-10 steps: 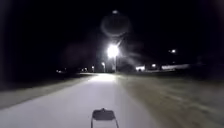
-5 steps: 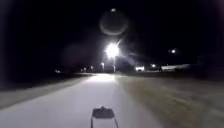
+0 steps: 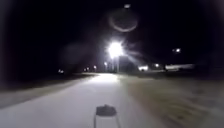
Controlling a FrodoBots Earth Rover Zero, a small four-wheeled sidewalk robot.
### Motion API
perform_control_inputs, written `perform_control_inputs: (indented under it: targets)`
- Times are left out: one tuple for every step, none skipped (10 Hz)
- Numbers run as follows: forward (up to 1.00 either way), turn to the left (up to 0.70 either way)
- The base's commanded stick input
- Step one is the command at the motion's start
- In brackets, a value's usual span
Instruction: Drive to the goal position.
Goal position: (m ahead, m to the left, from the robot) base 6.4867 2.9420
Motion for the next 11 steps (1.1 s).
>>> perform_control_inputs:
  targets:
    - [1.0, 0.27]
    - [1.0, 0.19]
    - [1.0, 0.09]
    - [1.0, 0.0]
    - [1.0, 0.0]
    - [1.0, 0.0]
    - [1.0, 0.0]
    - [1.0, 0.0]
    - [1.0, 0.0]
    - [1.0, 0.0]
    - [1.0, 0.0]
